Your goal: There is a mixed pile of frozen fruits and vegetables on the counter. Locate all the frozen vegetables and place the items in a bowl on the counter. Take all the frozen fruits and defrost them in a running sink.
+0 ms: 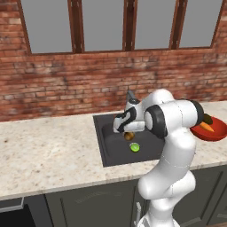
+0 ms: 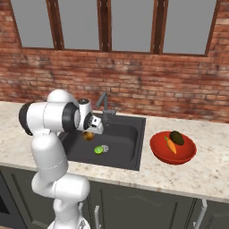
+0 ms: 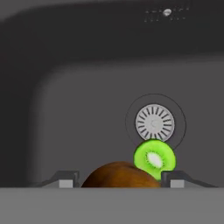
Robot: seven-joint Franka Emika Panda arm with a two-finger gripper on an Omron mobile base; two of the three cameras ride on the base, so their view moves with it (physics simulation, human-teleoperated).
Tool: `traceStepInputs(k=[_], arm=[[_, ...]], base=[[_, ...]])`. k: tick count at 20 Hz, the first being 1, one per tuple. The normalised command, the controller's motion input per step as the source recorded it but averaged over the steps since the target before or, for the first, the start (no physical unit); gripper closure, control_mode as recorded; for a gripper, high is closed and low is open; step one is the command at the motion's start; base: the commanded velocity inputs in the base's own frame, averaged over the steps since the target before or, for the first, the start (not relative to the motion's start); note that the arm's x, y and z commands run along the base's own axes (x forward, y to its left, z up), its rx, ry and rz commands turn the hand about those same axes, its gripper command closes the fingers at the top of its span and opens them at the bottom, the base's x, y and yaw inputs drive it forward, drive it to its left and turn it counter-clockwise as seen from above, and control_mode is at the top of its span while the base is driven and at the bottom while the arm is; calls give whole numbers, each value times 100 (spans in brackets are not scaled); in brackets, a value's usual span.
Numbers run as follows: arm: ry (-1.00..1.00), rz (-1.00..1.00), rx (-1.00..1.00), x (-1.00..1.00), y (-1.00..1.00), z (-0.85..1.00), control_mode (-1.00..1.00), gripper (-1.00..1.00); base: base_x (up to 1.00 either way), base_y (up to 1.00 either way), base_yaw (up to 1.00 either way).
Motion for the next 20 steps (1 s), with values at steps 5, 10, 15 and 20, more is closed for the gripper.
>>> traceStepInputs(k=[5,10,15,20], arm=[[-2,0,0,0,-17,-42,-100,100],[-2,0,0,0,-14,-44,-100,100],[0,0,0,0,-3,-54,-100,100],[0,0,1,0,0,-30,-100,100]], base=[[0,0,0],[0,0,0],[0,0,0],[0,0,0]])
